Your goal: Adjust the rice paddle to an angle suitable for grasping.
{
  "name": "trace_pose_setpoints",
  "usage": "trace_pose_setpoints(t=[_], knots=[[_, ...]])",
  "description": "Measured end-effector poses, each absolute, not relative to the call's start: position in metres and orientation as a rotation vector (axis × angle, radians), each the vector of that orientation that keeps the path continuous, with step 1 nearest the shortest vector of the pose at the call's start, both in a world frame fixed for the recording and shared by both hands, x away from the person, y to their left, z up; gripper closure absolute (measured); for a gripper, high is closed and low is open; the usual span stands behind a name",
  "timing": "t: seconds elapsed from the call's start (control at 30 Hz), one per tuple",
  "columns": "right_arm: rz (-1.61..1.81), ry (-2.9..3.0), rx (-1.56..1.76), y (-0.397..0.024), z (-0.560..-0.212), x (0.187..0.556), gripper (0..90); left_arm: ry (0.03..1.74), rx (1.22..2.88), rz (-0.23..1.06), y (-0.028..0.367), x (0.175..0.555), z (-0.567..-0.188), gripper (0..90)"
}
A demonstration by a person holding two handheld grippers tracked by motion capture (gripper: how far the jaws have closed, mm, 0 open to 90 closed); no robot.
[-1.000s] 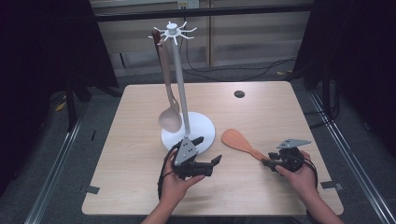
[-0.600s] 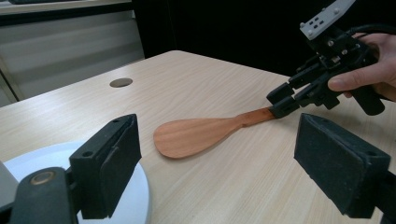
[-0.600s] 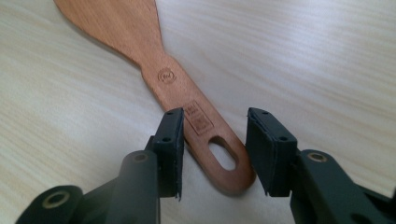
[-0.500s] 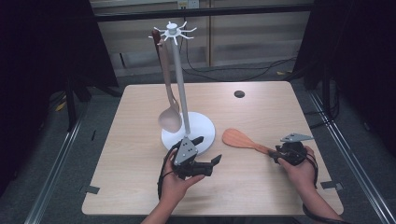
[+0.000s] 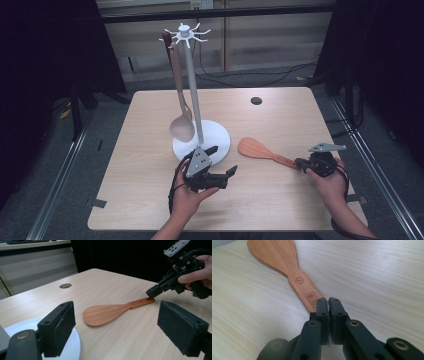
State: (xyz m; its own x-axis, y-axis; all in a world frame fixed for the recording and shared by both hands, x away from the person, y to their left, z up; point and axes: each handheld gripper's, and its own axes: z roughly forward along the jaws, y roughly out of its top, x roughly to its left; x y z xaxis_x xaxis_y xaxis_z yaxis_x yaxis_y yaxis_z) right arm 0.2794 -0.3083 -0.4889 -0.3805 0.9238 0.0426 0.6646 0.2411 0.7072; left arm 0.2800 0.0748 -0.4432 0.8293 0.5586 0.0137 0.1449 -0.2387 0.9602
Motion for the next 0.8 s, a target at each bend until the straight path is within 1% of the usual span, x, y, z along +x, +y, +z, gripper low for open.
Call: trace_pose_setpoints(t=[0.1,0.23,0.37,0.4,0.57,0.7,0.8], knots=[[0.889,2.136,1.465,-0.310,-0.493,0.281,90.0,0.538,1.788,0.416,0.074,0.280,-0.443,14.6],[0.852,2.124,1.451,-0.309,-0.493,0.287,88.8,0.528,1.789,0.428,0.075,0.280,-0.442,14.7],[0.796,2.122,1.409,-0.308,-0.494,0.299,89.0,0.529,1.797,0.432,0.075,0.280,-0.442,14.7],[0.789,2.087,1.422,-0.309,-0.495,0.308,88.9,0.536,1.794,0.423,0.074,0.280,-0.443,14.7],[0.765,2.071,1.432,-0.308,-0.495,0.327,88.5,0.535,1.791,0.427,0.074,0.280,-0.442,14.7],[0.879,2.009,1.429,-0.296,-0.489,0.337,85.4,0.543,1.786,0.422,0.075,0.281,-0.442,14.7],[0.969,2.017,1.429,-0.281,-0.489,0.347,84.8,0.543,1.784,0.420,0.076,0.281,-0.442,14.8]])
